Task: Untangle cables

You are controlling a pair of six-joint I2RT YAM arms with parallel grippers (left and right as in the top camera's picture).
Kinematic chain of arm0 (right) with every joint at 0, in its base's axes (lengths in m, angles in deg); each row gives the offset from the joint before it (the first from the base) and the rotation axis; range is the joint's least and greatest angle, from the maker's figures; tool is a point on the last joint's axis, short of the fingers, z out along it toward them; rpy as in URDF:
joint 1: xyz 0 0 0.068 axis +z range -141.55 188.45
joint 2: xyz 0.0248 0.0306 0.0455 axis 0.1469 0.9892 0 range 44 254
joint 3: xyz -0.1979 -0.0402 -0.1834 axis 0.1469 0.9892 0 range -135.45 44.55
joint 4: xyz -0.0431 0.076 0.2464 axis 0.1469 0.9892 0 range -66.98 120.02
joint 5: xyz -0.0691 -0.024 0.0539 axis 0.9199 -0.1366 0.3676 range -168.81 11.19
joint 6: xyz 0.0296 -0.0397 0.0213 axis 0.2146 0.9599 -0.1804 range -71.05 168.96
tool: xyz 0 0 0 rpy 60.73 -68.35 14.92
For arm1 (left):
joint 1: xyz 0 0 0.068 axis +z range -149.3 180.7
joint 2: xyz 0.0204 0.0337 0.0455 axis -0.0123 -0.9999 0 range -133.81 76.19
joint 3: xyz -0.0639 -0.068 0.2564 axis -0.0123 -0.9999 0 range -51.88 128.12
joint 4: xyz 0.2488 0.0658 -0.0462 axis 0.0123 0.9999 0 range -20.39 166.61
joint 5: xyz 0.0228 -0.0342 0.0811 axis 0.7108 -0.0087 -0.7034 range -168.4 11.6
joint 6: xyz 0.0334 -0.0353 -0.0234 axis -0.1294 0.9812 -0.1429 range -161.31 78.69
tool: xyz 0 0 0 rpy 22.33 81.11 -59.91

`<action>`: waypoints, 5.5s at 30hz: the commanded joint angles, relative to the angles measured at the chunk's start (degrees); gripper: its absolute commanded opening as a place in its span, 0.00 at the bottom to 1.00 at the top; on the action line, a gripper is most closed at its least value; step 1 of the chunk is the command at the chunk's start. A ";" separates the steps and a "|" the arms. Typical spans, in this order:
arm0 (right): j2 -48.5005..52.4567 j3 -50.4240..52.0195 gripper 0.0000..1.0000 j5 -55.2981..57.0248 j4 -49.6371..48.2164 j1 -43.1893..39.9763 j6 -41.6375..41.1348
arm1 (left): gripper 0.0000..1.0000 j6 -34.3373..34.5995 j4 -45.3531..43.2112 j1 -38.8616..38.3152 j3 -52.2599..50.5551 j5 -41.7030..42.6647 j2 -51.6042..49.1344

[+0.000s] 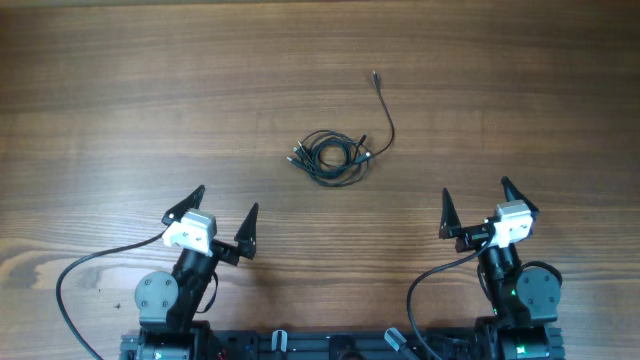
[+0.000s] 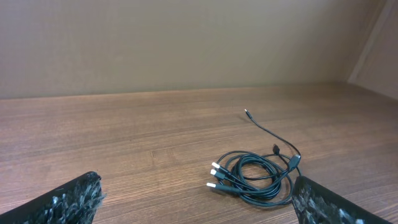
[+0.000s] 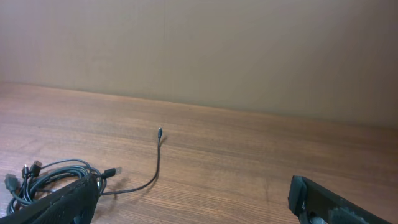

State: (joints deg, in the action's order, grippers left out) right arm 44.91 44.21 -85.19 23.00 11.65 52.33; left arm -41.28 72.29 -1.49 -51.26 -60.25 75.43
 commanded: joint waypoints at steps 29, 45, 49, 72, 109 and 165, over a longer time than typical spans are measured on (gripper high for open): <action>42.99 -30.56 1.00 -4.72 27.52 -0.28 -14.03 | 1.00 11.15 31.98 -0.26 42.58 -0.31 -47.71; 56.70 -40.37 1.00 -20.39 29.97 -0.28 -20.92 | 1.00 17.57 23.28 -4.04 50.73 9.03 -64.74; 56.74 -40.37 1.00 -18.88 29.68 -0.28 -24.55 | 0.95 17.59 17.73 -12.94 50.73 0.15 -73.33; 56.74 -40.37 1.00 -7.52 35.63 -0.28 -24.52 | 0.63 -0.94 2.60 -36.26 50.71 -21.46 -102.66; 56.76 -40.37 1.00 -6.03 36.13 -0.28 -24.52 | 0.04 17.18 1.09 -24.90 50.73 -11.56 -106.05; 73.79 -40.35 0.72 -47.23 7.32 10.12 -28.81 | 0.04 32.63 24.02 -3.63 50.71 28.11 -74.47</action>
State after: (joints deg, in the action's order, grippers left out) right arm 118.59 4.22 -117.95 31.24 19.25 20.97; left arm -13.26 97.46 -2.63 -0.92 -36.82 0.66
